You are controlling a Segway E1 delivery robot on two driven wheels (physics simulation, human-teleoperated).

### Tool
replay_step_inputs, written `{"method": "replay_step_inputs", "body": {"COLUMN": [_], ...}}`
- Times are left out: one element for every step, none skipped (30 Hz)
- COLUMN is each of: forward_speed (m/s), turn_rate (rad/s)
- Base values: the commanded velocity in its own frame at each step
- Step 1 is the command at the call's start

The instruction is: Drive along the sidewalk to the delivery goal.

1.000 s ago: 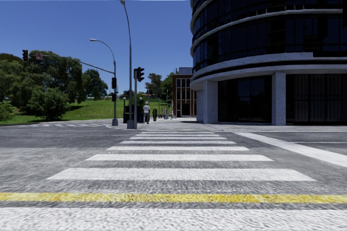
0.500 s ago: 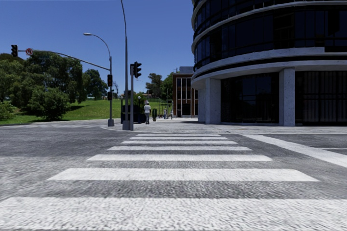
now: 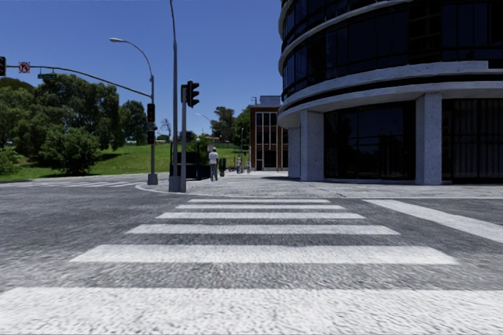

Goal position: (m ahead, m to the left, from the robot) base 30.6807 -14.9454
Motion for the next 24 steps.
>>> {"method": "replay_step_inputs", "body": {"forward_speed": [2.0,2.0,2.0,2.0,2.0,2.0,2.0,2.0,2.0,2.0,2.0,2.0,2.0,2.0,2.0,2.0,2.0,2.0,2.0,2.0,2.0,2.0,2.0,2.0], "turn_rate": [0.0,0.0,0.0,0.0,0.0,0.0,0.0,0.0,0.0,0.0,0.0,0.0,0.0,0.0,0.0,0.0,0.0,0.0,0.0,0.0,0.0,0.0,0.0,0.0]}}
